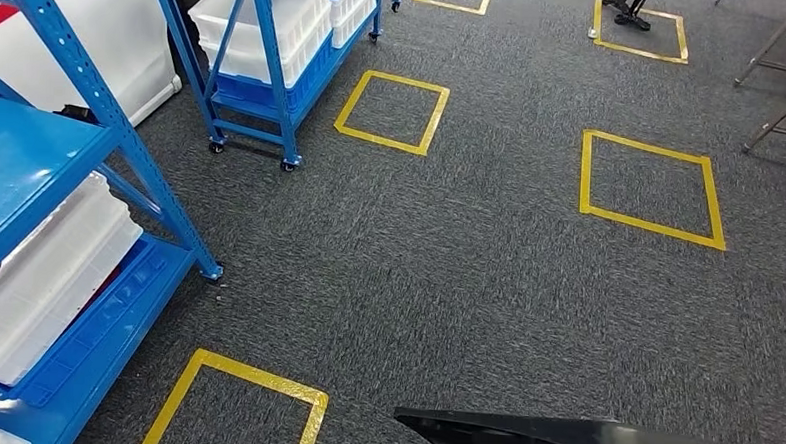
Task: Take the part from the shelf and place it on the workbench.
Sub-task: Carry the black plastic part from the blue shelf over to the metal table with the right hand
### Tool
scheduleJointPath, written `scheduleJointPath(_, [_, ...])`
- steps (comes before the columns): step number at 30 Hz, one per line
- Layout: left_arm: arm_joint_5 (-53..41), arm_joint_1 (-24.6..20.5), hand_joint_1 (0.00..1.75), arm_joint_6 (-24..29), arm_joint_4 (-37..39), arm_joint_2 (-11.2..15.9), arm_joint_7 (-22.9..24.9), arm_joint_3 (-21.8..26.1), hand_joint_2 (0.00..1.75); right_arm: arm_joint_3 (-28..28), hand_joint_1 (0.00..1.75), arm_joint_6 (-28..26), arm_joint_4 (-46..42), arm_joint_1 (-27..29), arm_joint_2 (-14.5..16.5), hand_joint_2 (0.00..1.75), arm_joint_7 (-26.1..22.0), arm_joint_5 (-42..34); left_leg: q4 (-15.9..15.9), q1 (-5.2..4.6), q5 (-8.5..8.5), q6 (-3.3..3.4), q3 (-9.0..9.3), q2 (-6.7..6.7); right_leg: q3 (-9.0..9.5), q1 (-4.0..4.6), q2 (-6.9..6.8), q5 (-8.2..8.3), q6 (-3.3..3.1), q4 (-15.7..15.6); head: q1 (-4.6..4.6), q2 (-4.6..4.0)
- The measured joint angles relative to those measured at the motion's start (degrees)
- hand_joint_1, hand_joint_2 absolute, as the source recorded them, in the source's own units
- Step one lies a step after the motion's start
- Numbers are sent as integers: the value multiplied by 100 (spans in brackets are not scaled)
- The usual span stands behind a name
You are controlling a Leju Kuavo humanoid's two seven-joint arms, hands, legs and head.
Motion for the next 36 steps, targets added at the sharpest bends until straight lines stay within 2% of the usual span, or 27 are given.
scheduleJointPath(1, [0,3,0,-1,0,3,-3,7,0,0,175,3,10,-46,-1,175,15,4,-6,-11,4,14,-4,71,-162,0,-183,-184,21,335,15,0])
scheduleJointPath(2, [0,10,0,-1,0,7,-4,13,0,1,175,7,24,-90,-1,175,27,8,-7,-22,1,24,-8,149,-346,-8,-288,-357,39,708,25,0])
scheduleJointPath(3, [0,15,0,-3,0,13,-5,18,0,1,175,9,40,-122,-1,175,35,11,-7,-32,-5,28,-9,232,-494,-17,-341,-460,50,1011,24,0])
scheduleJointPath(4, [0,16,0,-4,0,18,-5,22,0,1,175,12,56,-140,-1,175,38,15,-7,-39,-15,32,-5,315,-560,-21,-368,-462,51,1146,25,0])
scheduleJointPath(5, [-2,12,0,-8,0,22,-5,27,0,1,175,18,73,-150,-1,175,43,20,-7,-43,-26,31,5,390,-515,-20,-388,-360,41,1065,26,0])
scheduleJointPath(6, [-7,5,0,-11,0,25,-7,32,0,1,175,27,86,-162,-1,175,49,25,-7,-45,-39,25,22,461,-356,-12,-429,-176,19,765,26,0])
scheduleJointPath(8, [-21,-4,0,-17,0,24,-12,41,0,1,175,49,103,-199,-1,175,62,35,-10,-55,-71,-3,64,582,60,53,-686,126,-60,-32,25,-1])
scheduleJointPath(10, [-36,-9,0,-19,0,23,-18,50,0,1,175,63,106,-235,2,175,70,34,-21,-63,-96,-51,97,690,249,132,-853,205,-134,-426,24,-1])
scheduleJointPath(12, [-52,-22,0,-19,0,22,-29,57,0,1,175,73,107,-247,4,175,71,16,-58,-67,-109,-107,151,815,246,158,-730,215,-179,-473,25,0])
scheduleJointPath(13, [-67,-30,0,-19,0,25,-38,59,0,-1,175,77,107,-240,4,175,69,5,-55,-62,-136,-134,182,799,275,140,-656,235,-203,-523,23,0])
scheduleJointPath(15, [-107,-37,0,-17,-1,29,-59,62,0,-3,175,88,103,-225,8,175,54,-18,202,-58,-332,-172,109,526,352,86,-506,280,-257,-632,4,0])
scheduleJointPath(17, [-144,-18,0,-16,-1,30,-72,68,0,-6,175,100,101,-200,11,175,35,-48,885,-50,-672,-179,-226,190,385,58,-361,294,-292,-660,-20,0])
scheduleJointPath(18, [-163,-2,0,-12,0,30,-75,73,0,-11,175,97,101,-177,12,175,28,-73,1227,-47,-786,-182,-411,130,384,60,-276,291,-301,-653,-22,0])
scheduleJointPath(19, [-186,12,0,-5,0,30,-80,79,0,-20,175,87,97,-142,12,175,22,-108,1425,-47,-801,-185,-537,106,386,61,-180,285,-302,-643,-24,0])
scheduleJointPath(20, [-214,21,0,4,0,30,-89,83,0,-32,175,67,85,-99,12,175,16,-155,1425,-45,-702,-186,-576,90,390,59,-81,277,-294,-628,-22,0])
scheduleJointPath(22, [-273,24,0,49,0,28,-116,85,0,-62,175,39,19,3,12,175,19,-254,859,-27,-262,-189,-388,-22,395,42,103,240,-257,-571,-25,0])
scheduleJointPath(24, [-288,8,0,166,0,10,-132,92,0,-85,175,101,-87,82,12,175,66,-329,258,2,-3,-190,-162,-310,349,33,269,189,-190,-469,-27,0])
scheduleJointPath(26, [-281,-42,0,288,0,-20,-119,109,0,-97,175,189,-174,128,12,175,128,-368,95,-4,-9,-154,-103,-436,274,17,414,182,-116,-413,-32,0])
scheduleJointPath(27, [-283,-79,0,320,0,-38,-109,116,0,-103,175,207,-207,149,12,175,146,-381,86,-8,0,-117,-101,-369,247,2,485,193,-84,-414,-35,0])
scheduleJointPath(28, [-287,-115,0,337,0,-56,-102,120,0,-109,175,211,-234,174,12,175,155,-390,64,-13,15,-80,-91,-292,231,-6,484,189,-57,-400,-37,0])
scheduleJointPath(29, [-291,-142,0,351,0,-70,-98,122,0,-117,175,213,-261,193,12,175,160,-398,37,-11,30,-41,-81,-218,196,-1,379,145,-33,-334,-21,0])
scheduleJointPath(30, [-294,-159,0,363,0,-83,-97,126,0,-123,175,214,-285,201,12,175,164,-403,11,-8,42,-7,-71,-134,111,7,203,43,-11,-165,-4,-1])
scheduleJointPath(32, [-295,-162,0,379,0,-88,-96,136,0,-133,175,215,-314,205,12,175,172,-405,-9,-30,37,39,-62,49,-231,10,-200,-288,33,494,27,-1])
scheduleJointPath(33, [-295,-156,0,381,0,-89,-98,141,0,-139,175,215,-318,208,12,175,175,-405,-9,-44,27,50,-63,151,-426,-1,-297,-427,50,854,27,-1])
scheduleJointPath(34, [-295,-153,0,381,0,-89,-101,144,0,-146,175,214,-320,217,12,175,179,-405,-9,-54,15,56,-60,248,-560,-11,-346,-482,59,1092,27,0])
scheduleJointPath(35, [-292,-152,0,379,0,-92,-108,146,0,-155,175,216,-323,226,11,175,182,-404,-9,-61,2,57,-51,338,-584,-15,-372,-426,58,1123,27,0])
scheduleJointPath(36, [-280,-156,0,372,0,-99,-121,148,0,-165,175,223,-329,236,11,175,183,-405,-9,-67,-12,55,-35,419,-485,-11,-405,-271,43,928,28,-1])
